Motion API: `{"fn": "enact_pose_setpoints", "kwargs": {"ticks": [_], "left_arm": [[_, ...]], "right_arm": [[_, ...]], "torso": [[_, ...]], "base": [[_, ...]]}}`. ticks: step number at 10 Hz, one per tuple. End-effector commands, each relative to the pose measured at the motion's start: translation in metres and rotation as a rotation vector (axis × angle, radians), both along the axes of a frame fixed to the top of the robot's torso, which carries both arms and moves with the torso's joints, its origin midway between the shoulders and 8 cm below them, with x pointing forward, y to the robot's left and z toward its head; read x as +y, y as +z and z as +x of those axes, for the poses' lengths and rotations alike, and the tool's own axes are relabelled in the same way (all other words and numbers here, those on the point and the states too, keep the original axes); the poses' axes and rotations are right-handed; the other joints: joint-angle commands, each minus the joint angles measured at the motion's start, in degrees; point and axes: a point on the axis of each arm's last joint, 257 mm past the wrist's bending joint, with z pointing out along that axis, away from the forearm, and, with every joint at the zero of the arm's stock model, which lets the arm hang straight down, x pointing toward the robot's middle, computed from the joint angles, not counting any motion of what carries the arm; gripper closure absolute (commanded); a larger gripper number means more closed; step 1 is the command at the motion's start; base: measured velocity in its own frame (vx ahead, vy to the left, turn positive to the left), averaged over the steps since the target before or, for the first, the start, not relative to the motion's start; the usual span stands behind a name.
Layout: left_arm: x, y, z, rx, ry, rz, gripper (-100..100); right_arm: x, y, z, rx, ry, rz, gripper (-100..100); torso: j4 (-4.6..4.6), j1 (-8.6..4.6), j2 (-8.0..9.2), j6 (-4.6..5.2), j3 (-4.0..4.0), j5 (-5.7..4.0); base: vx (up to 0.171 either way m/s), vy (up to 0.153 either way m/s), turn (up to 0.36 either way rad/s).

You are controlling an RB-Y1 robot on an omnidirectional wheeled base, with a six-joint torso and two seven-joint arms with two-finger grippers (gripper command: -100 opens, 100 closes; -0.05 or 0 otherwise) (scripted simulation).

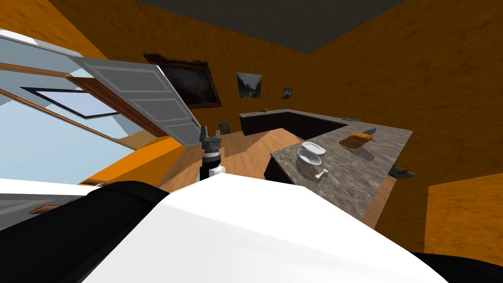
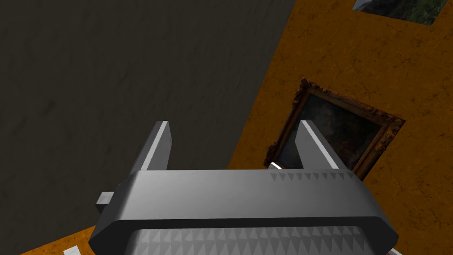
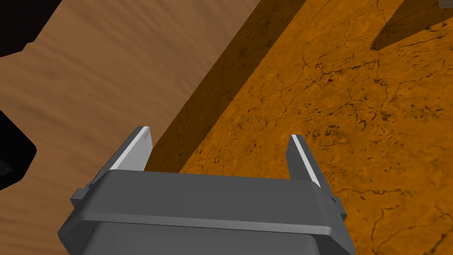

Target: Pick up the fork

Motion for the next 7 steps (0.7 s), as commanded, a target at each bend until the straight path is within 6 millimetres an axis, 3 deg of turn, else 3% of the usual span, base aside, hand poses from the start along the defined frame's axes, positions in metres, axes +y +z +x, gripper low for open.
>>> {"fn": "enact_pose_setpoints", "kwargs": {"ticks": [1,3,4,6,7], "left_arm": [[0.0,0.0,0.0,0.0,0.0,0.0,0],[0.0,0.0,0.0,0.0,0.0,0.0,0],[0.0,0.0,0.0,0.0,0.0,0.0,0],[0.0,0.0,0.0,0.0,0.0,0.0,0],[0.0,0.0,0.0,0.0,0.0,0.0,0]], "right_arm": [[-0.003,0.01,-0.011,-0.037,-0.087,0.029,-100],[0.009,-0.001,-0.029,-0.017,-0.128,0.074,-100],[0.005,0.013,-0.034,-0.062,-0.201,0.09,-100],[0.016,0.004,-0.051,-0.046,-0.241,0.13,-100],[0.015,0.016,-0.056,-0.091,-0.316,0.15,-100]], "torso": [[0.0,0.0,0.0,0.0,0.0,0.0],[-0.02,-0.03,-0.09,-0.03,-0.05,0.0],[0.0,0.0,-0.02,0.01,-0.01,0.0],[-0.02,-0.01,-0.1,-0.03,-0.06,0.0],[0.0,0.0,-0.01,0.01,-0.01,0.0]], "base": [[0.036,0.0,0.278],[0.037,-0.004,0.079],[0.048,0.01,0.269],[0.034,-0.005,0.078],[0.045,-0.008,0.222]]}}
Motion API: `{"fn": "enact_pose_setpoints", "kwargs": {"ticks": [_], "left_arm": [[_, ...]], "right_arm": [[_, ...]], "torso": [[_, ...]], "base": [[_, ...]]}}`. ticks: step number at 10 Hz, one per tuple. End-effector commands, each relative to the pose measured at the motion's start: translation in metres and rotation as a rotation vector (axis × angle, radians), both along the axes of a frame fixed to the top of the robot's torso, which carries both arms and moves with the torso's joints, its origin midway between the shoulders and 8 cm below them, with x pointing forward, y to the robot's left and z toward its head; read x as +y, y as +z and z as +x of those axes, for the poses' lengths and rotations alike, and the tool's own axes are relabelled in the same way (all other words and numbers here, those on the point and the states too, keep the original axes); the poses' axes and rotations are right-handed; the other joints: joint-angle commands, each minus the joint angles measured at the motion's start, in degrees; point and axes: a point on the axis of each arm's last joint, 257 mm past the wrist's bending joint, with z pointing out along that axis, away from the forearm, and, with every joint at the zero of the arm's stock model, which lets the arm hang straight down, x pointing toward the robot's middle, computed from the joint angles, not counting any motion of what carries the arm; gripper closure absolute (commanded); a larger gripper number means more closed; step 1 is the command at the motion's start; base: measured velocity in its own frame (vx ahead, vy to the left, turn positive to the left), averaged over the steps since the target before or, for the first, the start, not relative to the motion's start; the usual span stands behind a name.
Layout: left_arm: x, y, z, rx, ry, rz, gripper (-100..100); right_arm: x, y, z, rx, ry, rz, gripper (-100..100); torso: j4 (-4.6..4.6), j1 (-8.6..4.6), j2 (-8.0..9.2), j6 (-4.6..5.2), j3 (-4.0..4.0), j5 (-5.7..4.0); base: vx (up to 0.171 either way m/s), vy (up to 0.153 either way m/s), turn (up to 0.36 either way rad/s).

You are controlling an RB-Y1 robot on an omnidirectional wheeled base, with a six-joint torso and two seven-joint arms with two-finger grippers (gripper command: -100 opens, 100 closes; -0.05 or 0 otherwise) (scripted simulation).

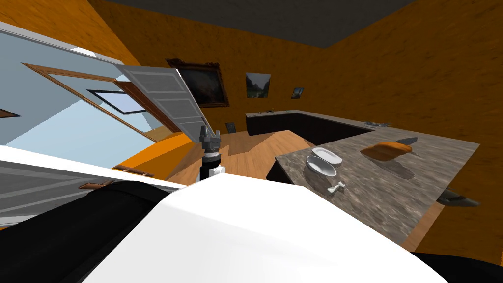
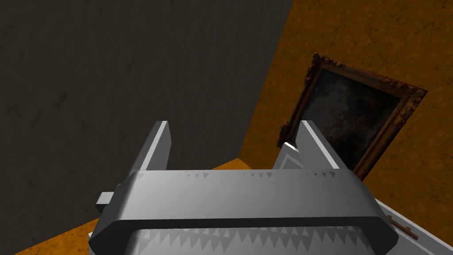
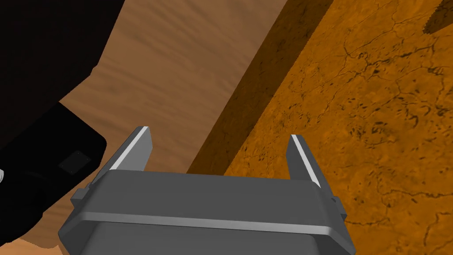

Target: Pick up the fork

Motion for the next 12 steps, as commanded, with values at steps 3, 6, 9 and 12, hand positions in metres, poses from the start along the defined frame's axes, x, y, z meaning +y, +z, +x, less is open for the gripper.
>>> {"fn": "enact_pose_setpoints", "kwargs": {"ticks": [3,6,9,12], "left_arm": [[0.0,0.0,0.0,0.0,0.0,0.0,0],[0.0,0.0,0.0,0.0,0.0,0.0,0],[0.0,0.0,0.0,0.0,0.0,0.0,0],[0.0,0.0,0.0,0.0,0.0,0.0,0]], "right_arm": [[0.02,0.006,-0.028,-0.051,-0.174,0.092,-100],[0.034,0.011,-0.037,-0.092,-0.272,0.154,-100],[0.047,0.024,-0.041,-0.183,-0.427,0.217,-100],[0.072,0.023,-0.046,-0.225,-0.527,0.306,-100]], "torso": [[-0.02,0.03,-0.06,-0.01,-0.04,0.0],[0.0,0.02,-0.01,-0.02,-0.01,0.0],[-0.02,-0.02,-0.09,0.09,-0.06,-0.02],[-0.02,0.0,-0.1,0.03,-0.06,-0.02]], "base": [[0.052,-0.007,0.207],[0.036,-0.008,0.13],[0.068,-0.02,0.202],[0.056,-0.02,0.156]]}}
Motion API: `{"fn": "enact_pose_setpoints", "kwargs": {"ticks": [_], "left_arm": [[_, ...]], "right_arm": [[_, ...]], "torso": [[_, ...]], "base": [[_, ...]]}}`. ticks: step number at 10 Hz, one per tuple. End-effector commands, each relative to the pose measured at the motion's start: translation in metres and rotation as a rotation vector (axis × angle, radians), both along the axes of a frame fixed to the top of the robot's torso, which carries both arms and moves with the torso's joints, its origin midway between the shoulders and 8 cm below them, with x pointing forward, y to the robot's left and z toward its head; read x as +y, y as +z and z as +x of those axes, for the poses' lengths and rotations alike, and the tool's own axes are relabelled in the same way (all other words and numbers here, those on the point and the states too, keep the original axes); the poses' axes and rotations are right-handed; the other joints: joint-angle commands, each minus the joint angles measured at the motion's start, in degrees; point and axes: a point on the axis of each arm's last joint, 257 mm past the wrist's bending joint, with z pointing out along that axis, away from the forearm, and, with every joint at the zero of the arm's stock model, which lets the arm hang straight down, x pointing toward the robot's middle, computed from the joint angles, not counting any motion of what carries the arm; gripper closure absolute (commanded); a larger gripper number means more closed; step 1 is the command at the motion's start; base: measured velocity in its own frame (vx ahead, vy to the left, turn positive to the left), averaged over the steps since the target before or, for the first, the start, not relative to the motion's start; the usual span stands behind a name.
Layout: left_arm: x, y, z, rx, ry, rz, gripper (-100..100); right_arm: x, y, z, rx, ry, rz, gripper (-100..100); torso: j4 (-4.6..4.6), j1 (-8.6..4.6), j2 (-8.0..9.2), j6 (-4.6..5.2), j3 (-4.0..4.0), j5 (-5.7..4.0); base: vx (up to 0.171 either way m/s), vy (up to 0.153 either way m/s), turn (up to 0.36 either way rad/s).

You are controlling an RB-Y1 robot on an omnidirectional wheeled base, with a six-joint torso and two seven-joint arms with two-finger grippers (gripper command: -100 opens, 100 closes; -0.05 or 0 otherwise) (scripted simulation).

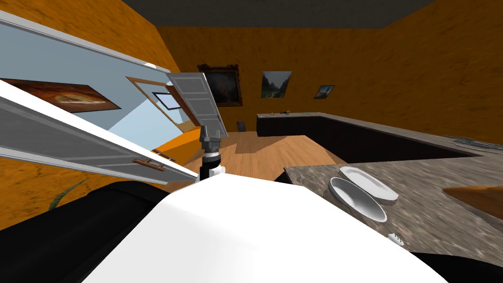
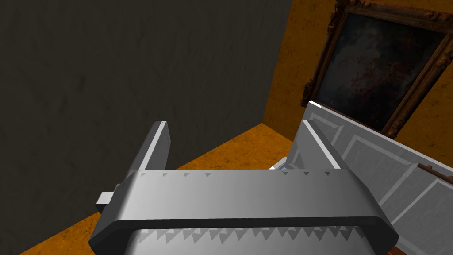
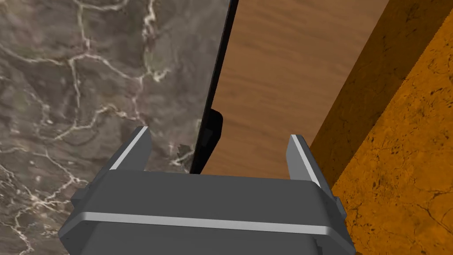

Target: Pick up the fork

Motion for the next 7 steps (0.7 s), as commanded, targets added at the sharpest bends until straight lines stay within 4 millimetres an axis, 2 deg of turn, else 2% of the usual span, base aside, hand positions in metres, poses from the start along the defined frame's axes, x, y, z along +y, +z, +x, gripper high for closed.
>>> {"fn": "enact_pose_setpoints", "kwargs": {"ticks": [1,4,7], "left_arm": [[0.0,0.0,0.0,0.0,0.0,0.0,0],[0.0,0.0,0.0,0.0,0.0,0.0,0],[0.0,0.0,0.0,0.0,0.0,0.0,0]], "right_arm": [[0.015,0.003,-0.002,-0.049,-0.09,0.046,-100],[0.02,0.003,0.0,-0.054,-0.088,0.067,-100],[0.044,0.008,0.006,-0.138,-0.216,0.154,-100]], "torso": [[0.0,0.0,0.0,0.0,0.0,0.0],[0.02,0.03,0.11,0.02,0.06,0.01],[0.02,0.01,0.06,0.01,0.04,0.0]], "base": [[0.064,-0.024,0.193],[0.023,-0.014,0.027],[0.047,-0.02,0.156]]}}
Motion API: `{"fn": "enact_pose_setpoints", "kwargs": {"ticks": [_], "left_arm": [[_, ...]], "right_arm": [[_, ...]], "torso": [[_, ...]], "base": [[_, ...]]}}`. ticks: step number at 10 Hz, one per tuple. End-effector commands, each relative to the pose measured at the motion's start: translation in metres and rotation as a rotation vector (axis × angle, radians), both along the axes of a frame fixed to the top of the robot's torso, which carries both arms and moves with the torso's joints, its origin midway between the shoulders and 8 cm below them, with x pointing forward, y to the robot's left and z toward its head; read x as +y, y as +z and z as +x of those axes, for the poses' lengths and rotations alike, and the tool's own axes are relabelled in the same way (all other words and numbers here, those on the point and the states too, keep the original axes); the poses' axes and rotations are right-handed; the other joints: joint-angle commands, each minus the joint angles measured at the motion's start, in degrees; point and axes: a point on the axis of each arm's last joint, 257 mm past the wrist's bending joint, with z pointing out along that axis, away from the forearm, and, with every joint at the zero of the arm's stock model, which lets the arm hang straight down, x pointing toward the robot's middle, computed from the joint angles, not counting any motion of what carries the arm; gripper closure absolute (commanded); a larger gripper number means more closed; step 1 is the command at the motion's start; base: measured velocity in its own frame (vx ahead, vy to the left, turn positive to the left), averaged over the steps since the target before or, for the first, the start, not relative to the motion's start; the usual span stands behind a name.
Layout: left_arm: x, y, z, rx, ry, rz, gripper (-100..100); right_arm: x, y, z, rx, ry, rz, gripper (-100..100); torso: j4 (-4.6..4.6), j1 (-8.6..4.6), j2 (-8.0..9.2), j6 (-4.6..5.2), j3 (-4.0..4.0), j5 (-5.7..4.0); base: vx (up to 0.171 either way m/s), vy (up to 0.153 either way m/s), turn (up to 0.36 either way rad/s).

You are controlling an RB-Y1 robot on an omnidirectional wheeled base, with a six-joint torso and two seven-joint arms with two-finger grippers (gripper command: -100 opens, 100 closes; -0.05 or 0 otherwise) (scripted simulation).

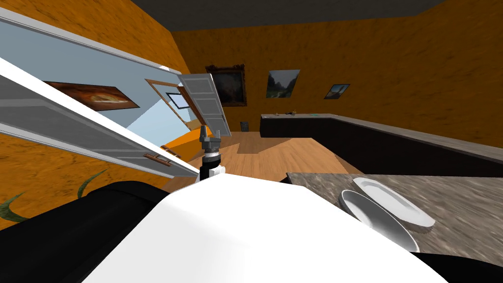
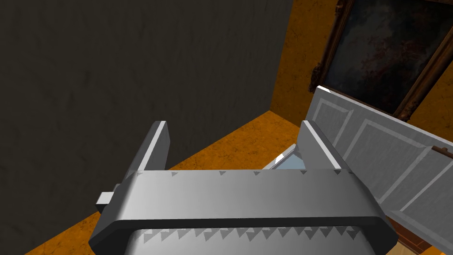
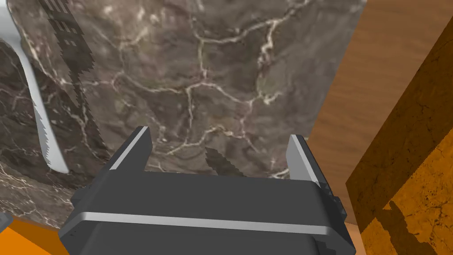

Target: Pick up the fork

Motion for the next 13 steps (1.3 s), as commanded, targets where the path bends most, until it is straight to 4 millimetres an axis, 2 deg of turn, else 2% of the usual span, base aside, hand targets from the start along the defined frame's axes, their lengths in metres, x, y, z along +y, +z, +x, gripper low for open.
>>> {"fn": "enact_pose_setpoints", "kwargs": {"ticks": [1,2,4,5,6,8,10,11,13], "left_arm": [[0.0,0.0,0.0,0.0,0.0,0.0,0],[0.0,0.0,0.0,0.0,0.0,0.0,0],[0.0,0.0,0.0,0.0,0.0,0.0,0],[0.0,0.0,0.0,0.0,0.0,0.0,0],[0.0,0.0,0.0,0.0,0.0,0.0,0],[0.0,0.0,0.0,0.0,0.0,0.0,0],[0.0,0.0,0.0,0.0,0.0,0.0,0],[0.0,0.0,0.0,0.0,0.0,0.0,0],[0.0,0.0,0.0,0.0,0.0,0.0,0]], "right_arm": [[0.018,-0.004,-0.007,-0.021,-0.052,0.045,-100],[0.018,0.003,0.004,-0.057,-0.08,0.061,-100],[0.023,0.001,0.001,-0.057,-0.096,0.072,-100],[0.028,0.005,0.007,-0.09,-0.126,0.097,-100],[0.02,0.014,0.01,-0.087,-0.091,0.08,-100],[0.03,0.003,0.006,-0.092,-0.117,0.099,-100],[0.028,0.005,0.007,-0.09,-0.126,0.097,-100],[0.036,0.006,0.011,-0.12,-0.166,0.128,-100],[0.036,0.006,0.011,-0.12,-0.166,0.128,-100]], "torso": [[0.0,0.0,0.0,0.0,0.0,0.0],[0.02,0.03,0.08,0.1,0.05,-0.01],[0.0,0.04,0.05,0.05,0.02,0.01],[0.04,0.11,0.18,0.1,0.1,0.01],[0.01,0.09,0.08,-0.04,0.04,0.06],[0.05,0.1,0.21,0.11,0.12,0.0],[0.07,0.16,0.3,0.08,0.17,0.03],[0.07,0.16,0.31,0.09,0.18,0.03],[0.03,0.08,0.14,0.06,0.08,0.02]], "base": [[0.056,-0.031,0.117],[0.059,-0.025,0.149],[0.031,-0.014,0.036],[0.03,-0.001,0.091],[0.035,-0.018,0.111],[0.013,-0.01,-0.007],[-0.003,0.002,0.003],[0.026,-0.011,0.093],[0.029,-0.014,0.05]]}}
